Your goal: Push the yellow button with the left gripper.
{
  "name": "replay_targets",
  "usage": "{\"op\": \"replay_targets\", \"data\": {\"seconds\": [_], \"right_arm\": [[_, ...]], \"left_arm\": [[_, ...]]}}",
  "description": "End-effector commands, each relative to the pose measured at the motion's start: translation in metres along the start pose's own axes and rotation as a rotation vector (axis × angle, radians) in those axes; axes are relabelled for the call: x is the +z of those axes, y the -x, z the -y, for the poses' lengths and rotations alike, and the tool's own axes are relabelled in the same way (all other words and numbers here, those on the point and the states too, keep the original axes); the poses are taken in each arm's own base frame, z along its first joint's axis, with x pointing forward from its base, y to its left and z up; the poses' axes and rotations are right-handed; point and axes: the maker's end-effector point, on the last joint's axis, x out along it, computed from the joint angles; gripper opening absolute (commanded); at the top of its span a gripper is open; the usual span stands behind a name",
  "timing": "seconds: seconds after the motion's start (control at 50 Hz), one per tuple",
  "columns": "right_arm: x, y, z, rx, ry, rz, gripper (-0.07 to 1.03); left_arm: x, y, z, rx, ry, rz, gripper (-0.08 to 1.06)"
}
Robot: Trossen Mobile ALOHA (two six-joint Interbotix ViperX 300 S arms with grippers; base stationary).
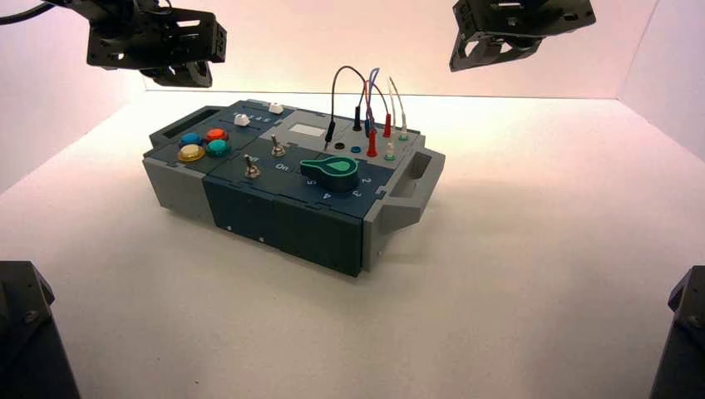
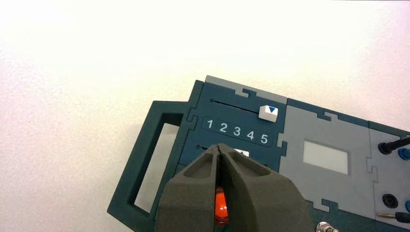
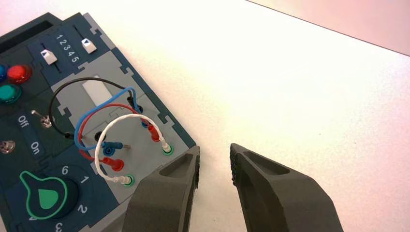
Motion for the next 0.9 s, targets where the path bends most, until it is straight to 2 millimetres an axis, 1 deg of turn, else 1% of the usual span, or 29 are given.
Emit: {"op": "replay_targets", "data": {"seconds": [0.02, 0.32, 0.38, 0.48, 0.54, 0.62, 0.74, 0.78, 0.9], "right_arm": [[0.012, 0.004, -0.001, 0.002, 0.0, 0.035, 0.36], [0.012, 0.004, -0.001, 0.002, -0.002, 0.035, 0.36], [0.012, 0.003, -0.001, 0.002, 0.0, 0.034, 0.36], [0.012, 0.003, -0.001, 0.001, -0.001, 0.033, 0.36], [0.012, 0.003, -0.001, 0.002, 0.0, 0.032, 0.36], [0.012, 0.003, -0.001, 0.001, -0.001, 0.033, 0.36], [0.011, 0.002, -0.001, 0.001, -0.001, 0.03, 0.36], [0.011, 0.002, -0.001, 0.001, -0.001, 0.03, 0.36], [0.01, 0.002, -0.001, 0.002, -0.001, 0.027, 0.36]], "left_arm": [[0.017, 0.003, 0.004, -0.01, -0.003, 0.047, -0.03], [0.017, 0.007, 0.006, -0.016, -0.002, 0.034, -0.03], [0.013, 0.01, 0.006, -0.022, -0.002, 0.003, -0.03], [0.013, 0.016, 0.01, -0.036, -0.002, -0.041, -0.03], [0.013, 0.025, 0.014, -0.054, -0.009, -0.089, -0.03], [0.011, 0.029, 0.015, -0.06, -0.011, -0.111, -0.03], [-0.005, 0.035, 0.016, -0.067, -0.013, -0.195, -0.03], [-0.014, 0.037, 0.016, -0.07, -0.015, -0.235, -0.03], [-0.03, 0.043, 0.016, -0.073, -0.011, -0.294, -0.03]]}}
